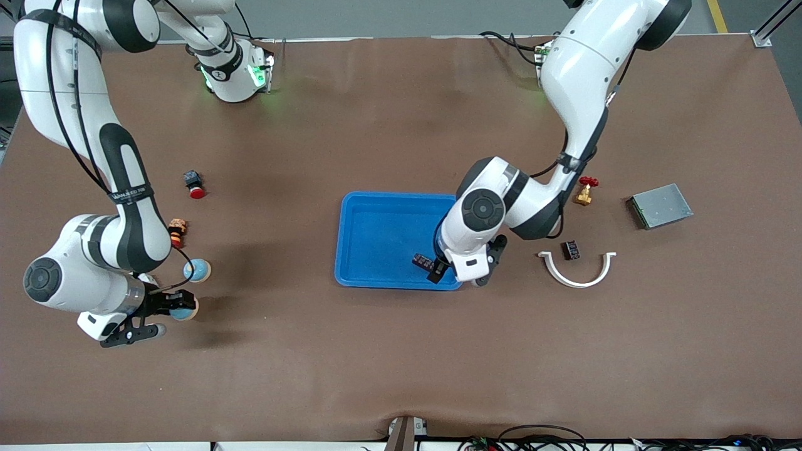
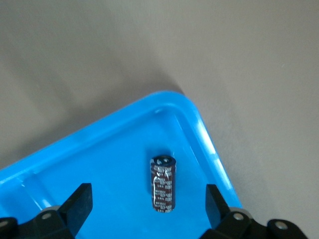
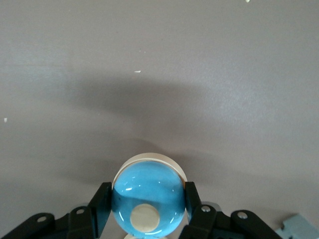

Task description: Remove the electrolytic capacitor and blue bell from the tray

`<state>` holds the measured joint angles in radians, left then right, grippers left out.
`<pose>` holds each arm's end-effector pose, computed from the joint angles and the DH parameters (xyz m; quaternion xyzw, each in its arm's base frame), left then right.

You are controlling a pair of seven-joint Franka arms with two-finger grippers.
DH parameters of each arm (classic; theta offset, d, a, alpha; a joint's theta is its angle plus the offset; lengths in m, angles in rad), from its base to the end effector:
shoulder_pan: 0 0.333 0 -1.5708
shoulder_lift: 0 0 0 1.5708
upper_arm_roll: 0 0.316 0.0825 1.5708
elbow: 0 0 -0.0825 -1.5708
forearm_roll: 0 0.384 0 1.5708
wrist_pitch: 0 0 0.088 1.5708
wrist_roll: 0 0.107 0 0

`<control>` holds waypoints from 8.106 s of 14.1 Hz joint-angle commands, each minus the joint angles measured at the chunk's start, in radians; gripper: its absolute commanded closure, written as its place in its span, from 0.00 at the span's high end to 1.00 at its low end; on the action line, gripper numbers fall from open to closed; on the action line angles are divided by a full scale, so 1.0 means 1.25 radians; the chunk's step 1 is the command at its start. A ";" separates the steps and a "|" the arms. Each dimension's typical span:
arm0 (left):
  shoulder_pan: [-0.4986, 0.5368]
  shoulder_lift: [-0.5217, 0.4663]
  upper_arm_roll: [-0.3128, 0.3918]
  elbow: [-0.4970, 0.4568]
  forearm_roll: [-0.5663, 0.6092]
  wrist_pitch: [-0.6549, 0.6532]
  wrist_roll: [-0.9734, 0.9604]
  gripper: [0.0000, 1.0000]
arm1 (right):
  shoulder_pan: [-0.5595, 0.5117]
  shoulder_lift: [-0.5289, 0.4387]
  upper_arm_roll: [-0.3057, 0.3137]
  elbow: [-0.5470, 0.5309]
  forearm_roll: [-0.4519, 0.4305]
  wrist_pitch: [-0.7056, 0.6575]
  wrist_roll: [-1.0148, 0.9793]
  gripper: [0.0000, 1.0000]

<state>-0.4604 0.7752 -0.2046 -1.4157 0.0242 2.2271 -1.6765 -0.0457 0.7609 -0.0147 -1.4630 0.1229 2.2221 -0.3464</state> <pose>0.5957 -0.4278 0.2497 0.8614 0.5036 -0.0461 0.0472 0.7197 -0.0377 0.2302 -0.9933 -0.1074 -0.0081 0.0430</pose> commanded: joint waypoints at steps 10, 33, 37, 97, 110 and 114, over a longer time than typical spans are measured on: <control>-0.093 0.068 0.057 0.020 0.003 0.075 -0.033 1.00 | -0.005 0.023 0.019 0.026 0.037 -0.019 0.073 0.00; -0.094 0.087 0.078 0.021 0.017 0.116 -0.044 0.00 | 0.148 -0.163 0.018 -0.371 0.038 0.229 0.307 0.00; -0.087 0.061 0.078 0.021 0.019 0.087 -0.032 0.00 | 0.148 -0.162 0.018 -0.371 0.038 0.229 0.310 0.00; 0.336 0.058 0.077 0.006 0.058 -0.012 0.537 0.43 | 0.020 -0.501 -0.026 0.135 -0.076 -0.719 0.233 1.00; 0.342 0.052 0.077 0.008 0.062 -0.012 0.550 1.00 | 0.030 -0.527 -0.051 0.103 -0.063 -0.717 0.233 1.00; 0.354 0.027 0.078 0.008 0.062 -0.028 0.656 1.00 | 0.026 -0.527 -0.051 0.101 -0.061 -0.716 0.233 1.00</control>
<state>-0.0248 0.8440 -0.1086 -1.3927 0.0843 2.2038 -0.9147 -0.0194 0.1363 -0.0652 -1.2995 0.0286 1.3180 -0.0495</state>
